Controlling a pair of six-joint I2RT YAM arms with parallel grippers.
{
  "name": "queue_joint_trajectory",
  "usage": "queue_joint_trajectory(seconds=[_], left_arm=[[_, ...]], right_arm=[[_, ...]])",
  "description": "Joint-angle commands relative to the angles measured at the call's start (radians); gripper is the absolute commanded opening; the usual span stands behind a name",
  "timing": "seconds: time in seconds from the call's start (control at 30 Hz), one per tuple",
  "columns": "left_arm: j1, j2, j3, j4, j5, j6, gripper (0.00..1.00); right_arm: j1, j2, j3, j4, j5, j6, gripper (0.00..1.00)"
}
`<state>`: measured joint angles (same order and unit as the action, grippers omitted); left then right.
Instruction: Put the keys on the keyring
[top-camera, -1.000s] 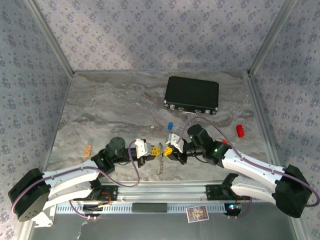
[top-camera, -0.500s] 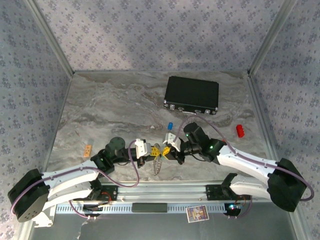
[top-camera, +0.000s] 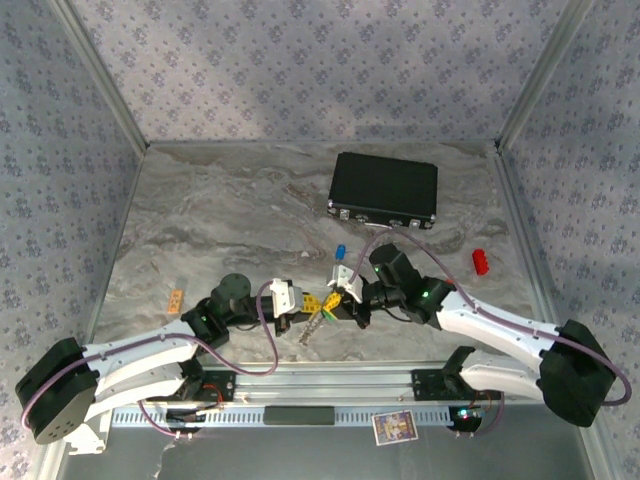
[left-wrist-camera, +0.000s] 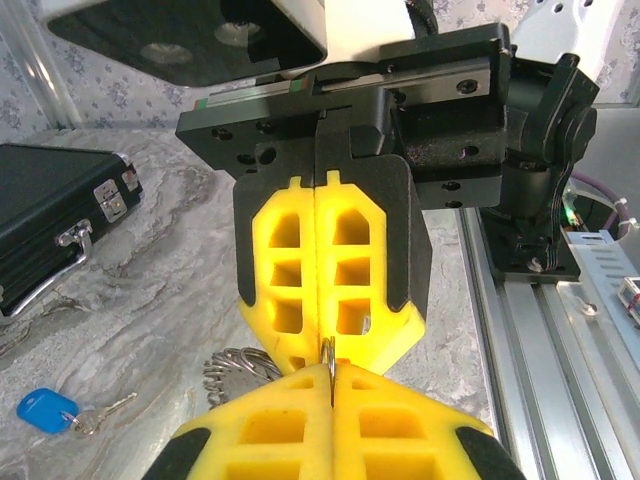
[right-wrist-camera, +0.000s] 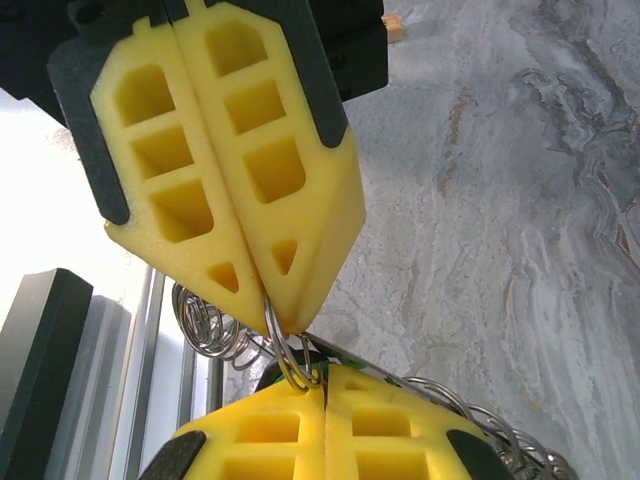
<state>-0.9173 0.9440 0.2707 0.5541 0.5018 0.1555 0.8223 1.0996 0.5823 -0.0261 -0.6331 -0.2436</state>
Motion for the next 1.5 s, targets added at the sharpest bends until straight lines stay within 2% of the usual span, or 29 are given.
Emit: queue_joint_trajectory(seconds=[0.0,0.13,0.27,0.33,0.4,0.47,0.6,0.77,0.87,1.03,1.1,1.17,1.23,1.33,1.47], left_arm=[[-0.012,-0.007,0.031,0.048,0.06,-0.008,0.0],[-0.013,-0.014,0.029,0.061,0.049,-0.011,0.0],[-0.013,-0.016,0.025,0.06,0.035,-0.008,0.0],[-0.013,-0.014,0.022,0.06,0.032,-0.007,0.0],[-0.013,-0.009,0.018,0.061,0.028,-0.008,0.0],[-0.012,-0.007,0.014,0.065,0.021,-0.009,0.0],[-0.012,-0.003,0.01,0.068,0.006,-0.008,0.0],[-0.013,0.003,0.014,0.074,0.006,-0.013,0.0],[-0.012,0.0,0.012,0.075,0.006,-0.015,0.0],[-0.013,-0.008,0.012,0.064,0.001,-0.015,0.0],[-0.012,-0.01,0.013,0.05,-0.026,-0.016,0.0],[-0.013,-0.011,0.018,0.012,-0.043,-0.003,0.0],[-0.013,-0.003,0.039,-0.062,-0.056,0.015,0.07],[-0.013,0.013,0.058,-0.116,-0.053,0.031,0.12],[-0.012,0.032,0.068,-0.115,-0.032,0.034,0.12]], right_arm=[[-0.007,0.041,0.03,0.028,-0.053,-0.002,0.0],[0.0,0.078,0.037,0.016,-0.074,-0.002,0.0],[-0.003,0.04,0.026,0.0,-0.023,-0.007,0.01],[-0.005,0.002,0.013,0.002,0.007,-0.009,0.09],[-0.005,-0.04,0.001,-0.007,0.043,-0.014,0.28],[-0.004,-0.073,-0.006,-0.027,0.058,-0.029,0.33],[-0.001,-0.106,-0.017,-0.054,0.05,-0.042,0.35],[0.012,-0.1,-0.011,-0.011,0.041,-0.023,0.34],[0.017,-0.083,-0.001,0.005,0.04,-0.02,0.28],[0.019,-0.064,0.014,0.0,0.033,-0.022,0.06],[0.019,-0.065,0.027,-0.015,0.034,-0.025,0.0],[0.021,-0.067,0.043,-0.04,0.039,-0.035,0.0],[0.027,-0.067,0.062,-0.078,0.051,-0.051,0.0],[0.048,-0.058,0.099,-0.145,0.082,-0.082,0.0],[0.07,-0.04,0.134,-0.203,0.112,-0.11,0.0]])
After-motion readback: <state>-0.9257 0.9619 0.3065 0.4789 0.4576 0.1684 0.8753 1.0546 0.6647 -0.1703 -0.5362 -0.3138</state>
